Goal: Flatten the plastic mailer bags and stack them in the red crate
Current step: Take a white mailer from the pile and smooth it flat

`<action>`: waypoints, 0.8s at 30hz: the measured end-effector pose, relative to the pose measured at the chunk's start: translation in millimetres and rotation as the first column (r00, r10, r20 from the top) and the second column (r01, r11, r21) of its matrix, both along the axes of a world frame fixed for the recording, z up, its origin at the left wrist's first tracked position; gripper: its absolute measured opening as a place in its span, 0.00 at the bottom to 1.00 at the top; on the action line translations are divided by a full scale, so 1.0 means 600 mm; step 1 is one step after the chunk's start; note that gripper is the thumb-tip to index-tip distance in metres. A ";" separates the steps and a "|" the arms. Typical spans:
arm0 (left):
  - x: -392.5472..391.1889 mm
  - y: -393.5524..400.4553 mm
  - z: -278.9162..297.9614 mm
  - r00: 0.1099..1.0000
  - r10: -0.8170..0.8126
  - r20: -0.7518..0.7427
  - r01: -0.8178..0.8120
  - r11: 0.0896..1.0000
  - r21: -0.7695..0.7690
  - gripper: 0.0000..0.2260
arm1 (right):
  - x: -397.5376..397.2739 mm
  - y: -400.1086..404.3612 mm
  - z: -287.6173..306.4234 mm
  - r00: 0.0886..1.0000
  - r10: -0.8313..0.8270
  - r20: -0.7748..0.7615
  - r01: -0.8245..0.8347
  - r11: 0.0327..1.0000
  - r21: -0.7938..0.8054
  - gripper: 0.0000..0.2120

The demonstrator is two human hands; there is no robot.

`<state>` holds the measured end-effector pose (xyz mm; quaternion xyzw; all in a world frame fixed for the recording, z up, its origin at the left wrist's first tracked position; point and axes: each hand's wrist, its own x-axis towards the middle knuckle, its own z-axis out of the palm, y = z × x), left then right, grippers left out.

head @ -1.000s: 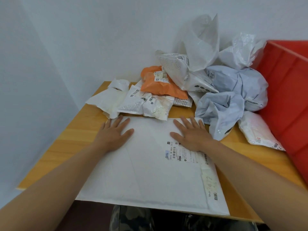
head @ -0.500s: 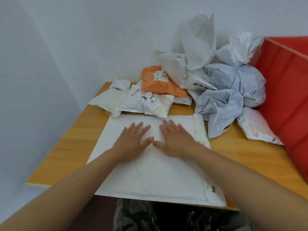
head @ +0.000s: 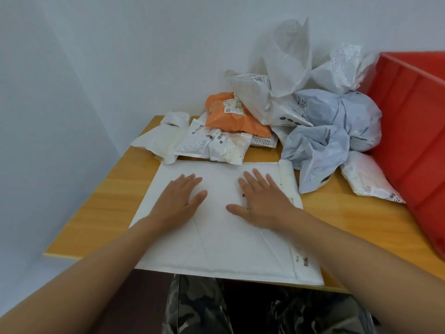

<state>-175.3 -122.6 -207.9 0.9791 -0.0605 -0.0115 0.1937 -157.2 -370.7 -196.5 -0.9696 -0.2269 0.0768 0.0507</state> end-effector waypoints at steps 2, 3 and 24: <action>-0.012 0.022 -0.007 1.000 0.001 -0.020 0.002 0.994 0.110 0.43 | -0.004 -0.026 0.003 0.999 -0.046 0.009 0.046 0.997 -0.069 0.47; -0.016 0.027 -0.011 0.999 0.007 -0.037 -0.001 0.989 0.149 0.46 | -0.006 -0.035 0.000 0.998 -0.068 -0.003 0.068 0.994 -0.085 0.48; -0.073 0.069 -0.013 0.995 0.026 -0.100 0.002 0.964 0.267 0.51 | -0.044 -0.112 -0.026 0.994 -0.068 -0.090 0.069 0.998 0.004 0.51</action>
